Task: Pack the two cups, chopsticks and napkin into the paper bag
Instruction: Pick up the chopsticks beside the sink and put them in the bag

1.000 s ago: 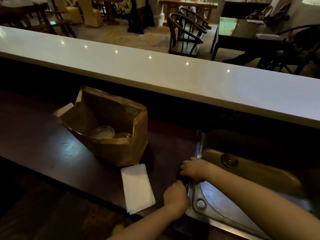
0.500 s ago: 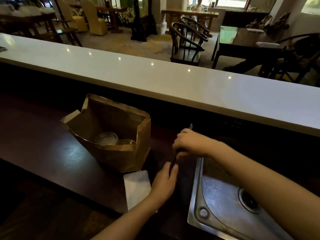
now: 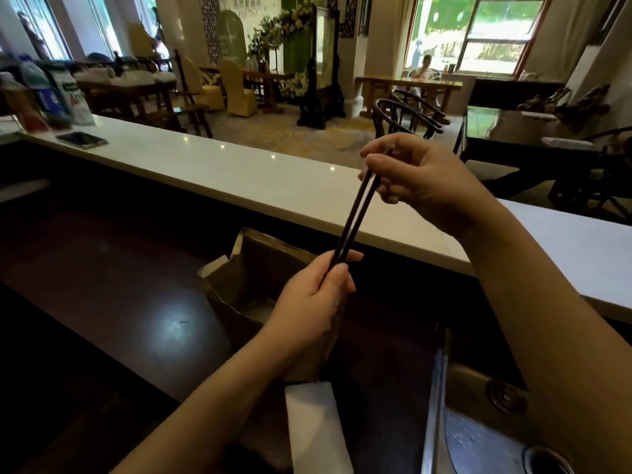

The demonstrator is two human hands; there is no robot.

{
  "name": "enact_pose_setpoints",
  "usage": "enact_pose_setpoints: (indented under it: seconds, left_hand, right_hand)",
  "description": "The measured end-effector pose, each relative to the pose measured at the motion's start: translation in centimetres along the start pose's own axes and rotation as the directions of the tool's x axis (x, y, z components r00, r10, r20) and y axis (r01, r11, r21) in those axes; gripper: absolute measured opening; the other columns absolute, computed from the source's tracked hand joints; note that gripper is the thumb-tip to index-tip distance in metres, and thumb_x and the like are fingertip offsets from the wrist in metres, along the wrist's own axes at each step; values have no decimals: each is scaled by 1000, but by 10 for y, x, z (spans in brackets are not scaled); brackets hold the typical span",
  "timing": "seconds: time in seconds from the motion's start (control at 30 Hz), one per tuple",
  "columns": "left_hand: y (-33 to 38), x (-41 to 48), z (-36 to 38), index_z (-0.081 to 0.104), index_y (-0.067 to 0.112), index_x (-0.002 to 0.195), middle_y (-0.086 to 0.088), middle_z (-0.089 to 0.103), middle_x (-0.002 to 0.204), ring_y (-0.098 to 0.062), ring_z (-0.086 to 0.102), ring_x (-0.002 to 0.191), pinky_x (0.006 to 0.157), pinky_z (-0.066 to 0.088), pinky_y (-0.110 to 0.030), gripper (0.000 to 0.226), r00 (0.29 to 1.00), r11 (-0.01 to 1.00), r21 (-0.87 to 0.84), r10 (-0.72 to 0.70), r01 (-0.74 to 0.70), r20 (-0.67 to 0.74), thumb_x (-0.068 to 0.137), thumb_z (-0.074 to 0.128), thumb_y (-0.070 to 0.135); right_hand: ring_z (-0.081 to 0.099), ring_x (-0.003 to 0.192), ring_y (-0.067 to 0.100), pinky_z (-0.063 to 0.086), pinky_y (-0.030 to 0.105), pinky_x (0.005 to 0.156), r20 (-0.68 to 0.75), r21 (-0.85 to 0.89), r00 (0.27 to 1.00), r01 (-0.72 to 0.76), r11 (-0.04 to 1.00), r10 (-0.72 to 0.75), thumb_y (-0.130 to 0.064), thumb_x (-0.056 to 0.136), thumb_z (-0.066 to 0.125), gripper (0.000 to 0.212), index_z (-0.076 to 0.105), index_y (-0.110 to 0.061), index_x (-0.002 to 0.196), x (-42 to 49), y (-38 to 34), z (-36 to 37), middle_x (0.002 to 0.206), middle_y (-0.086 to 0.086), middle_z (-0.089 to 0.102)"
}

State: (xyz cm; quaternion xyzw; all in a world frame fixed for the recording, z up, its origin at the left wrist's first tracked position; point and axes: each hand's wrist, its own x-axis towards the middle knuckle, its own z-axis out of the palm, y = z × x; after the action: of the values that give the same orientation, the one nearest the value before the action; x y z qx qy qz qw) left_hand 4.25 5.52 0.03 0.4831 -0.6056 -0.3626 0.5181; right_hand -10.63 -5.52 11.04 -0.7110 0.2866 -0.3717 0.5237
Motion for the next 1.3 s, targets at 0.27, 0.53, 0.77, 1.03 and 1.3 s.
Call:
enact_pose_setpoints:
  seconds: [0.27, 0.53, 0.77, 1.03, 1.3]
  left_hand:
    - [-15, 35, -84, 47, 34, 124, 16, 62, 103, 7, 57, 94, 74, 47, -9, 31, 952, 925, 380, -140, 27, 273, 95, 45, 25]
    - [-67, 59, -152, 61, 18, 114, -1, 63, 118, -15, 53, 114, 95, 39, -22, 29, 973, 604, 769, 51, -210, 225, 87, 58, 10]
    - [-91, 64, -163, 35, 21, 140, 0, 34, 151, -12, 14, 143, 117, 7, -32, 60, 940, 558, 798, -91, -226, 330, 86, 61, 18]
    - [-92, 64, -169, 19, 20, 145, 0, 16, 157, 3, -6, 132, 114, 4, -23, 75, 893, 590, 760, -139, -272, 427, 85, 64, 21]
    - [-90, 71, -168, 4, 19, 147, 0, 0, 159, -11, -13, 143, 109, -7, -23, 87, 851, 468, 830, -257, -304, 457, 84, 63, 31]
  right_hand:
    - [65, 62, 3, 53, 14, 59, 53, -279, 996, 86, 956, -74, -10, 86, 62, 9, 67, -10, 93, 24, -17, 50, 80, 3, 67]
    - [67, 77, 9, 57, 24, 75, 65, -697, 988, 147, 702, -142, -18, 86, 65, 12, 69, -12, 95, 31, 58, 122, 90, 2, 71]
    - [64, 96, 25, 53, 37, 84, 206, -894, 978, 180, 410, 20, -16, 90, 56, 19, 63, -9, 106, 46, 138, 161, 108, 10, 66]
    - [60, 109, 32, 51, 41, 91, 106, -977, 913, 22, 212, 394, -8, 92, 50, 35, 50, -6, 128, 68, 185, 193, 123, 17, 58]
    - [21, 137, 43, 33, 58, 104, 73, -997, 861, 82, 3, 503, -19, 94, 49, 76, -3, -23, 149, 58, 214, 197, 157, 16, 6]
